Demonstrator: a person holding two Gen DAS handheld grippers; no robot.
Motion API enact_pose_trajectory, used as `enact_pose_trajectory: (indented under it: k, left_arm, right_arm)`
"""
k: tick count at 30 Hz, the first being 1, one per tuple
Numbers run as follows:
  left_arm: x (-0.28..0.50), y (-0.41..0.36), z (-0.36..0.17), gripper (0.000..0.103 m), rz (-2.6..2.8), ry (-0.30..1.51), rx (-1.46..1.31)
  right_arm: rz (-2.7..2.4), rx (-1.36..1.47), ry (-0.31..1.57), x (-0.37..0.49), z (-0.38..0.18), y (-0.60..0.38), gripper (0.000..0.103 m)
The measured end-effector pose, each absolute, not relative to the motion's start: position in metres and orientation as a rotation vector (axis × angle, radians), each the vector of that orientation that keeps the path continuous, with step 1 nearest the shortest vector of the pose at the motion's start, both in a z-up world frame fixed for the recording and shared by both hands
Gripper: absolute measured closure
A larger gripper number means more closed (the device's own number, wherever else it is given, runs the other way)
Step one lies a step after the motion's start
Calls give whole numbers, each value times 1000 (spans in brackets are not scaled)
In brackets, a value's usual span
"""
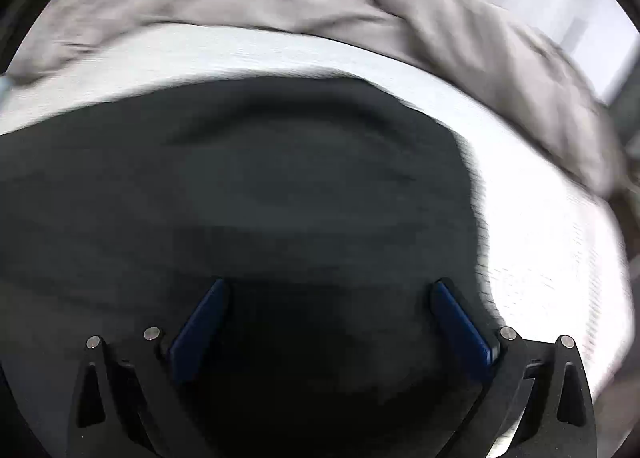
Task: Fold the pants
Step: 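Move both grippers over a second black garment spread on the bed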
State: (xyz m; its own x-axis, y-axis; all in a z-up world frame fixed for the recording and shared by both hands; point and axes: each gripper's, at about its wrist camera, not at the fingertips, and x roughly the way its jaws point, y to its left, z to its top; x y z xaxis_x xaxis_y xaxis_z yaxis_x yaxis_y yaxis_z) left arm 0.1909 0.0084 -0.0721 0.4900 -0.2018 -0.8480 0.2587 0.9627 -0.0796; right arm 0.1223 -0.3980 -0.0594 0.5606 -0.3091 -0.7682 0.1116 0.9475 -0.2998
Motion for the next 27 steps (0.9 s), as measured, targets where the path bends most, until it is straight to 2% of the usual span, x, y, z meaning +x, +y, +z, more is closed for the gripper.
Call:
enact_pose_trajectory:
  k: [4, 9, 17, 24, 27]
  left_arm:
    - [191, 5, -63, 1, -192, 1046, 63]
    - [194, -9, -33, 1, -231, 957, -21]
    - [232, -15, -75, 1, -194, 1019, -72]
    - [226, 1, -79, 1, -219, 992, -56]
    - [225, -1, -80, 1, -206, 997, -41]
  right_arm:
    - [-262, -212, 923, 117, -48, -400, 1]
    - [-137, -176, 803, 123, -11, -358, 1]
    - [23, -231, 907, 173, -44, -294, 2]
    - [-352, -161, 931, 186, -51, -388, 1]
    - [-352, -129, 923, 182, -43, -393, 1]
